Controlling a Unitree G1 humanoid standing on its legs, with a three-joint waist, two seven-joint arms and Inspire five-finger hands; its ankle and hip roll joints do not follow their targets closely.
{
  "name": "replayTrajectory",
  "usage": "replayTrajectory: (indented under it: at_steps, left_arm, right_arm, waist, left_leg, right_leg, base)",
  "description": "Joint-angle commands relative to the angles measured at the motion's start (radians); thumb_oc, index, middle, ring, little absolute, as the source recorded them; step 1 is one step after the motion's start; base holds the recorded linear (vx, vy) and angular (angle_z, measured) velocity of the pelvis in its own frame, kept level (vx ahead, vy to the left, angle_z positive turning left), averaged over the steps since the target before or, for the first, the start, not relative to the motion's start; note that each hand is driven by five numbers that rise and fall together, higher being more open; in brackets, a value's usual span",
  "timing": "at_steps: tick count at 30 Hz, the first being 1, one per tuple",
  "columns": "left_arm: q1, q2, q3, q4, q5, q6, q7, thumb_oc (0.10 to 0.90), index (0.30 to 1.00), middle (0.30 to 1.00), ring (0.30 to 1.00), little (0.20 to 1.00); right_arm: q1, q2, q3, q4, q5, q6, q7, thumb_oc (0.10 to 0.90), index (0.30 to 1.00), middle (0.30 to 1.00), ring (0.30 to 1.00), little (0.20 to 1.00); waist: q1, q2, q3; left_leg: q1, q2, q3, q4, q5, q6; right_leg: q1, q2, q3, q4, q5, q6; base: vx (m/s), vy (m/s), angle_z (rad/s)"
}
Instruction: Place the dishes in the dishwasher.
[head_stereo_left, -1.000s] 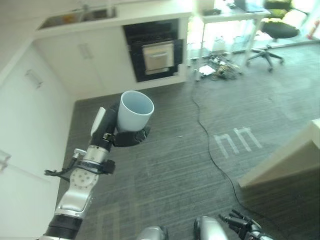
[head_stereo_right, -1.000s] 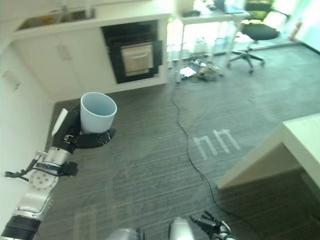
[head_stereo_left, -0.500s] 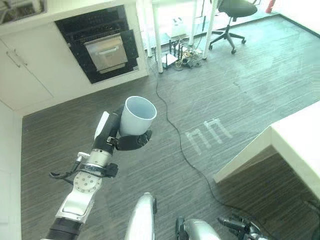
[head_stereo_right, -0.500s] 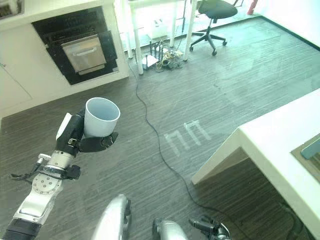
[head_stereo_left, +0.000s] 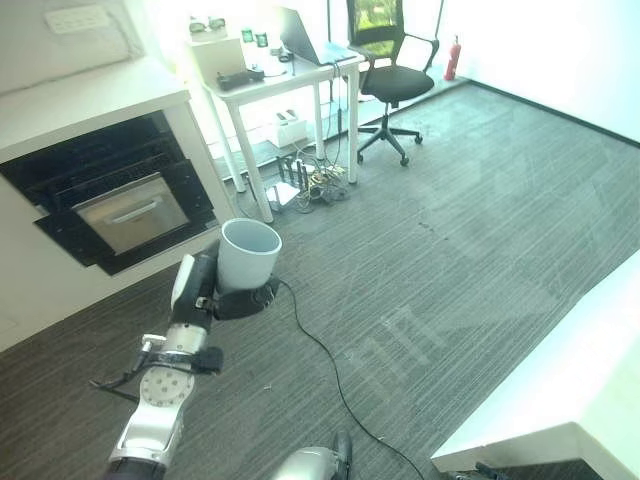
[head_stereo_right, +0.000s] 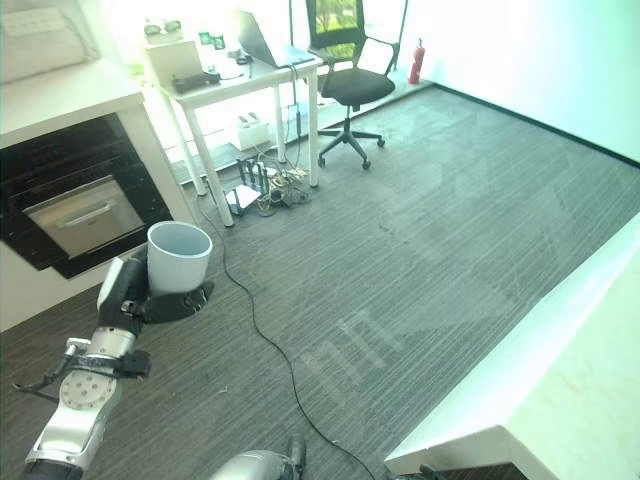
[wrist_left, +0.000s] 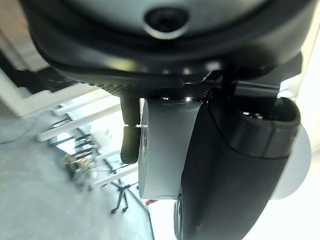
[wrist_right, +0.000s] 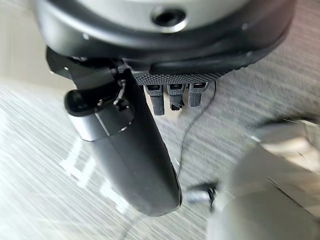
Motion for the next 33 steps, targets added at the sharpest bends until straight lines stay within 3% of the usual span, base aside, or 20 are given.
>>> replayTrajectory:
  at_steps: [1, 2, 3, 4, 5, 7, 9, 11, 12, 13, 15, 19, 24, 26, 27, 29, 30, 33]
  left_arm:
    - [-0.086, 0.068, 0.029, -0.103, 0.002, -0.116, 0.081, 0.400, 0.300, 0.300, 0.300, 0.300]
    - [-0.101, 0.072, 0.020, -0.100, 0.001, -0.118, 0.077, 0.400, 0.300, 0.300, 0.300, 0.300]
    - [-0.114, 0.074, 0.017, -0.091, 0.003, -0.124, 0.070, 0.400, 0.300, 0.300, 0.300, 0.300]
    - [-0.124, 0.077, 0.018, -0.079, 0.013, -0.134, 0.079, 0.400, 0.300, 0.300, 0.300, 0.300]
    - [-0.135, 0.085, 0.018, -0.058, 0.017, -0.150, 0.098, 0.400, 0.300, 0.300, 0.300, 0.300]
    - [-0.166, 0.082, -0.005, -0.038, -0.026, -0.153, 0.075, 0.400, 0.300, 0.300, 0.300, 0.300]
    - [-0.178, 0.076, -0.030, -0.052, -0.042, -0.135, 0.060, 0.400, 0.300, 0.300, 0.300, 0.300]
    - [-0.185, 0.070, -0.042, -0.077, -0.036, -0.110, 0.054, 0.400, 0.300, 0.300, 0.300, 0.300]
    - [-0.188, 0.066, -0.043, -0.087, -0.036, -0.102, 0.058, 0.400, 0.300, 0.300, 0.300, 0.300]
    - [-0.182, 0.067, -0.035, -0.100, -0.049, -0.095, 0.064, 0.400, 0.300, 0.300, 0.300, 0.300]
    - [-0.180, 0.078, -0.025, -0.112, -0.072, -0.083, 0.067, 0.400, 0.300, 0.300, 0.300, 0.300]
    - [-0.197, 0.075, -0.023, -0.101, -0.055, -0.076, 0.050, 0.400, 0.300, 0.300, 0.300, 0.300]
    - [-0.191, 0.076, -0.035, -0.126, -0.008, -0.057, 0.092, 0.400, 0.300, 0.300, 0.300, 0.300]
    - [-0.160, 0.095, -0.022, -0.157, 0.031, -0.038, 0.099, 0.400, 0.300, 0.300, 0.300, 0.300]
    - [-0.158, 0.101, -0.021, -0.156, 0.031, -0.037, 0.098, 0.400, 0.300, 0.300, 0.300, 0.300]
    - [-0.160, 0.111, -0.026, -0.154, 0.026, -0.038, 0.085, 0.400, 0.300, 0.300, 0.300, 0.300]
    - [-0.160, 0.114, -0.029, -0.155, 0.030, -0.046, 0.075, 0.400, 0.300, 0.300, 0.300, 0.300]
    - [-0.164, 0.129, -0.031, -0.160, 0.022, -0.041, 0.078, 0.400, 0.300, 0.300, 0.300, 0.300]
  right_arm:
    - [-0.046, -0.061, 0.023, -0.029, -0.021, -0.056, 0.022, 0.800, 0.900, 0.900, 0.900, 0.900]
    - [-0.037, -0.064, 0.031, -0.033, -0.006, -0.057, 0.029, 0.800, 0.900, 0.900, 0.900, 0.900]
    - [-0.029, -0.060, 0.033, -0.032, -0.001, -0.060, 0.029, 0.800, 0.900, 0.900, 0.900, 0.900]
    - [-0.027, -0.054, 0.041, -0.030, -0.004, -0.059, 0.032, 0.800, 0.900, 0.900, 0.900, 0.900]
    - [-0.032, -0.058, 0.061, -0.027, 0.020, -0.046, 0.036, 0.800, 0.900, 0.900, 0.900, 0.900]
    - [-0.034, -0.058, 0.053, -0.009, 0.071, -0.027, 0.005, 0.800, 0.900, 0.900, 0.900, 0.900]
    - [-0.036, -0.061, 0.039, 0.013, 0.114, -0.014, -0.019, 0.800, 0.900, 0.900, 0.900, 0.900]
    - [-0.035, -0.065, 0.023, 0.038, 0.129, -0.019, -0.012, 0.800, 0.900, 0.900, 0.900, 0.900]
    - [-0.038, -0.064, 0.015, 0.055, 0.123, -0.032, -0.007, 0.800, 0.900, 0.900, 0.900, 0.900]
    - [-0.038, -0.065, 0.009, 0.070, 0.128, -0.046, -0.010, 0.800, 0.900, 0.900, 0.900, 0.900]
    - [-0.033, -0.071, -0.001, 0.076, 0.145, -0.045, -0.022, 0.800, 0.900, 0.900, 0.900, 0.900]
    - [-0.028, -0.086, -0.025, 0.076, 0.141, -0.047, -0.019, 0.800, 0.900, 0.900, 0.900, 0.900]
    - [-0.038, -0.067, -0.019, 0.068, 0.110, -0.044, -0.019, 0.800, 0.900, 0.900, 0.900, 0.900]
    - [-0.055, -0.042, 0.009, 0.030, 0.091, -0.033, -0.018, 0.800, 0.900, 0.900, 0.900, 0.900]
    - [-0.059, -0.042, 0.012, 0.026, 0.096, -0.029, -0.020, 0.800, 0.900, 0.900, 0.900, 0.900]
    - [-0.061, -0.045, 0.015, 0.025, 0.113, -0.029, -0.022, 0.800, 0.900, 0.900, 0.900, 0.900]
    - [-0.063, -0.050, 0.019, 0.024, 0.130, -0.028, -0.020, 0.800, 0.900, 0.900, 0.900, 0.900]
    - [-0.074, -0.061, 0.021, 0.035, 0.143, -0.020, -0.014, 0.800, 0.900, 0.900, 0.900, 0.900]
  waist:
    - [-0.021, 0.064, 0.039]
    - [-0.046, 0.058, 0.052]
    - [-0.071, 0.047, 0.061]
    - [-0.084, 0.054, 0.066]
    - [-0.093, 0.068, 0.068]
    - [-0.101, 0.049, 0.064]
    - [-0.090, 0.016, 0.067]
    - [-0.076, 0.004, 0.077]
    - [-0.070, 0.003, 0.076]
    - [-0.070, 0.018, 0.071]
    - [-0.072, 0.046, 0.066]
    - [-0.090, 0.068, 0.047]
    - [-0.077, 0.082, 0.025]
    - [-0.046, 0.096, 0.019]
    - [-0.046, 0.097, 0.020]
    - [-0.051, 0.090, 0.023]
    - [-0.056, 0.073, 0.027]
    - [-0.063, 0.043, 0.024]
  left_leg:
    - [0.019, 0.132, -0.079, 0.017, -0.121, -0.138]
    - [0.049, 0.103, -0.109, 0.017, -0.143, -0.133]
    - [0.087, 0.078, -0.134, 0.017, -0.177, -0.122]
    - [0.117, 0.096, -0.117, 0.017, -0.204, -0.118]
    - [0.128, 0.127, -0.080, 0.017, -0.212, -0.125]
    - [0.151, 0.111, -0.071, 0.017, -0.206, -0.147]
    - [0.180, 0.100, -0.037, 0.021, -0.118, -0.170]
    - [0.101, 0.120, -0.007, 0.112, -0.054, -0.201]
    - [0.082, 0.139, 0.011, 0.080, -0.062, -0.205]
    - [0.075, 0.177, 0.024, 0.017, -0.086, -0.208]
    - [0.013, 0.246, 0.003, 0.017, -0.089, -0.233]
    - [0.011, 0.284, 0.024, 0.017, -0.119, -0.252]
    - [0.028, 0.239, -0.007, 0.017, -0.162, -0.220]
    - [0.049, 0.240, 0.029, 0.017, -0.183, -0.180]
    - [0.053, 0.241, 0.034, 0.017, -0.187, -0.176]
    - [0.054, 0.219, 0.015, 0.017, -0.195, -0.170]
    - [0.057, 0.191, 0.006, 0.017, -0.203, -0.166]
    - [0.065, 0.136, -0.018, 0.017, -0.225, -0.153]
  right_leg:
    - [-0.175, 0.076, 0.029, -0.184, 0.194, -0.012]
    - [-0.269, 0.113, 0.036, -0.242, 0.251, -0.007]
    - [-0.377, 0.114, 0.038, -0.242, 0.318, 0.012]
    - [-0.426, 0.094, -0.001, -0.231, 0.342, 0.011]
    - [-0.371, 0.119, -0.006, -0.211, 0.238, -0.025]
    - [-0.352, 0.099, 0.000, -0.242, 0.227, -0.025]
    - [-0.318, 0.073, 0.027, -0.242, 0.186, -0.039]
    - [-0.272, 0.062, 0.048, -0.242, 0.154, -0.050]
    - [-0.255, 0.054, 0.054, -0.242, 0.141, -0.048]
    - [-0.242, 0.049, 0.050, -0.242, 0.124, -0.040]
    - [-0.230, 0.046, 0.049, -0.242, 0.104, -0.032]
    - [-0.245, -0.013, 0.026, -0.242, 0.100, -0.004]
    - [-0.252, -0.054, 0.017, -0.242, 0.117, 0.018]
    - [-0.217, -0.073, -0.093, -0.242, 0.166, 0.032]
    - [-0.217, -0.063, -0.096, -0.242, 0.170, 0.032]
    - [-0.238, -0.022, -0.061, -0.242, 0.148, 0.015]
    - [-0.270, -0.002, -0.022, -0.242, 0.141, 0.010]
    - [-0.369, 0.007, 0.073, -0.242, 0.175, 0.032]
  base:
    - [0.22, 0.027, 0.57]
    - [0.20, -0.008, 0.83]
    - [0.18, 0.012, 0.91]
    - [0.16, 0.036, 1.12]
    - [0.12, 0.040, 1.35]
    - [0.17, 0.043, 1.14]
    - [0.17, 0.062, 0.44]
    - [0.08, 0.203, 0.88]
    - [0.07, 0.449, 0.89]
    - [0.09, 0.528, 0.67]
    - [0.08, 0.497, 0.39]
    - [0.04, 0.438, -0.21]
    - [0.07, 0.355, -0.32]
    - [0.11, 0.376, 0.07]
    - [0.08, 0.173, -0.11]
    - [0.09, 0.009, -0.11]
    - [0.13, -0.036, 0.03]
    - [0.15, -0.049, 0.55]
